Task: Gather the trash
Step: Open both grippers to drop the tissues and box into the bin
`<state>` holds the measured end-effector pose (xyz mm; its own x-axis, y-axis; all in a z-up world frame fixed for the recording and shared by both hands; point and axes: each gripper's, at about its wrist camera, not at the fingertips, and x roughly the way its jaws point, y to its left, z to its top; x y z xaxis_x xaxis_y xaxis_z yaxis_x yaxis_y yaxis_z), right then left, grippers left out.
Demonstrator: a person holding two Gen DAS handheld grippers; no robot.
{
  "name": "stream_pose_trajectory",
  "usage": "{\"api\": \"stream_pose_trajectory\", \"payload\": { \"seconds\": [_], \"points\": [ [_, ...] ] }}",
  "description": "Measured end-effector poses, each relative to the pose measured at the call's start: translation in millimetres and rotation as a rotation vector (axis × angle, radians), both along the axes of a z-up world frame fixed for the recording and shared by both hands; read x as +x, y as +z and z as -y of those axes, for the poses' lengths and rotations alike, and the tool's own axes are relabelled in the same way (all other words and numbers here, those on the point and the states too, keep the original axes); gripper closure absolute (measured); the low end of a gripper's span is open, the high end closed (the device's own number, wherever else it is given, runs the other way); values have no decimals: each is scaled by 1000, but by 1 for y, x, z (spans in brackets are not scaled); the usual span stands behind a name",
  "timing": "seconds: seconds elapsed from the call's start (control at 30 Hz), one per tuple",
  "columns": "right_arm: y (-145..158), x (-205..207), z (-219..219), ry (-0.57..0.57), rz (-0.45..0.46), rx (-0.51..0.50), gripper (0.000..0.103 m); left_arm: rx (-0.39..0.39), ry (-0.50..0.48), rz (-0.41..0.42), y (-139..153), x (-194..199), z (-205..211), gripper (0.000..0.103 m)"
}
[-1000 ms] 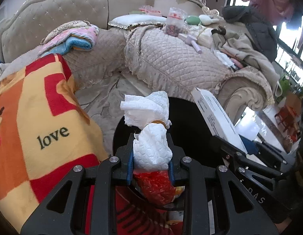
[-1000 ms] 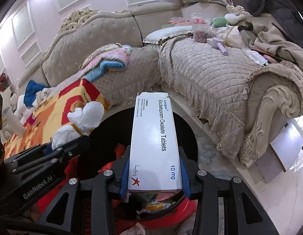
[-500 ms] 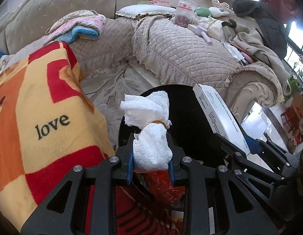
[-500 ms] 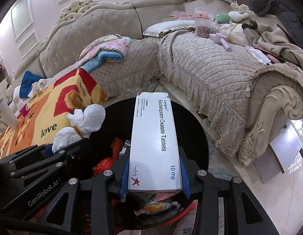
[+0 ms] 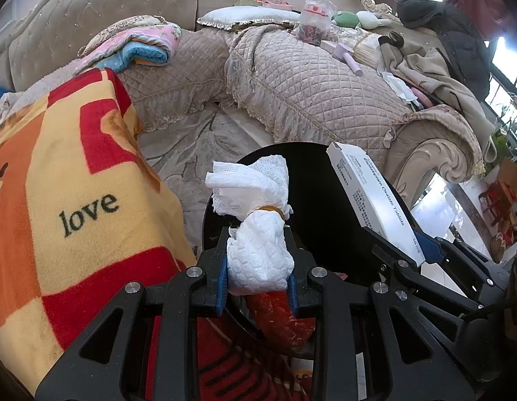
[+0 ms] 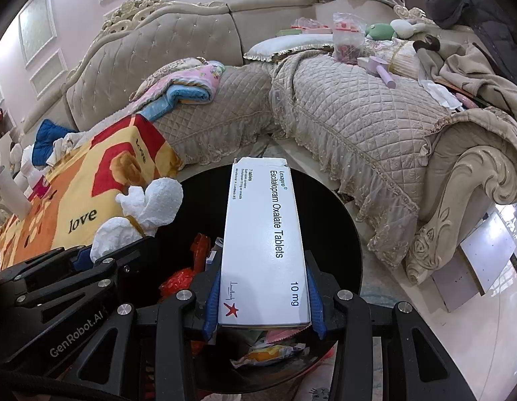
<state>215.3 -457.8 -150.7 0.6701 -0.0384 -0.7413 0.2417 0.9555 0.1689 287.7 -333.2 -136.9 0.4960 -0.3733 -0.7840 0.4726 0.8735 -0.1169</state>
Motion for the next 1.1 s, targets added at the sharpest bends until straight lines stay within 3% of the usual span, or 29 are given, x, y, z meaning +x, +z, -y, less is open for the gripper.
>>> {"api": "stream_pose_trajectory", "payload": {
  "seconds": [0.57, 0.63, 0.93, 1.03, 1.1],
  "points": [
    [-1, -2, 3, 3, 6, 11, 62, 2, -4, -5, -1, 0, 0, 77],
    [-1, 0, 1, -6, 2, 8, 57, 13, 0, -3, -1, 1, 0, 76],
    [1, -4, 7, -30, 6, 15, 57, -6, -1, 17, 3, -2, -2, 64],
    [6, -8, 8, -36, 22, -8, 57, -15, 9, 27, 5, -3, -5, 49],
    [10, -11, 9, -43, 31, -7, 57, -23, 13, 45, 9, -6, -9, 48]
  ]
}}
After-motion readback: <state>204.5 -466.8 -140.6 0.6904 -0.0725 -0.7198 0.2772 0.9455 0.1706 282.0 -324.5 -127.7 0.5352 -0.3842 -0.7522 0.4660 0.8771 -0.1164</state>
